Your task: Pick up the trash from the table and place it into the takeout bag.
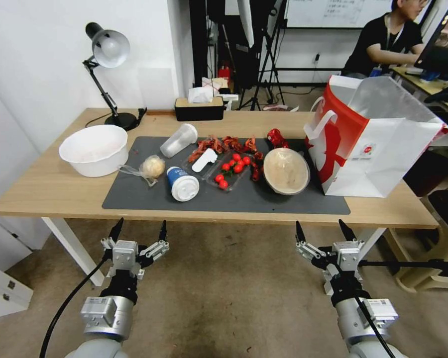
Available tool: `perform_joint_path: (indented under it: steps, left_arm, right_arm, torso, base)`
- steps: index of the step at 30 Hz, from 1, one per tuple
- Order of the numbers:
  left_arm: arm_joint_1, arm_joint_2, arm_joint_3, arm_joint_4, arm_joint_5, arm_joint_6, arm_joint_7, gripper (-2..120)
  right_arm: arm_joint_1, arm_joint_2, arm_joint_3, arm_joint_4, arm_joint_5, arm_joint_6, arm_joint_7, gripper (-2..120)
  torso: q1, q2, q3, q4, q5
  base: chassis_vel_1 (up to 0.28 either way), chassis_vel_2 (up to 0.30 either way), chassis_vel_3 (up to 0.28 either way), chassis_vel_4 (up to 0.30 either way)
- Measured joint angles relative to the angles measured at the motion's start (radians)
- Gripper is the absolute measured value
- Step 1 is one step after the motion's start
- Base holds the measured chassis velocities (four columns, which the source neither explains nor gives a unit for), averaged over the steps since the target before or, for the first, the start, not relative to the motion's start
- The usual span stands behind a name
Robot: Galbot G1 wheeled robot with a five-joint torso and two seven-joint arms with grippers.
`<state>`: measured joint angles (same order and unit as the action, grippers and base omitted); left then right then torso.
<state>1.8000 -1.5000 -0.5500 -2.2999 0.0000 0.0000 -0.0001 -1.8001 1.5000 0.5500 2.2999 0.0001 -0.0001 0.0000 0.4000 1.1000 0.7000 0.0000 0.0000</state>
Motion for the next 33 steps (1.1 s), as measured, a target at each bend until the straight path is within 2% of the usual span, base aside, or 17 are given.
perform_joint_path:
  steps: [33]
  left_arm:
    - [0.0, 0.0, 0.0, 0.0, 0.0, 0.0, 0.0, 100]
  right_arm:
    - [0.0, 0.0, 0.0, 0.0, 0.0, 0.0, 0.0, 100]
  torso:
    - [0.0, 0.0, 0.0, 0.0, 0.0]
  base:
    - [0.0, 0.0, 0.0, 0.0]
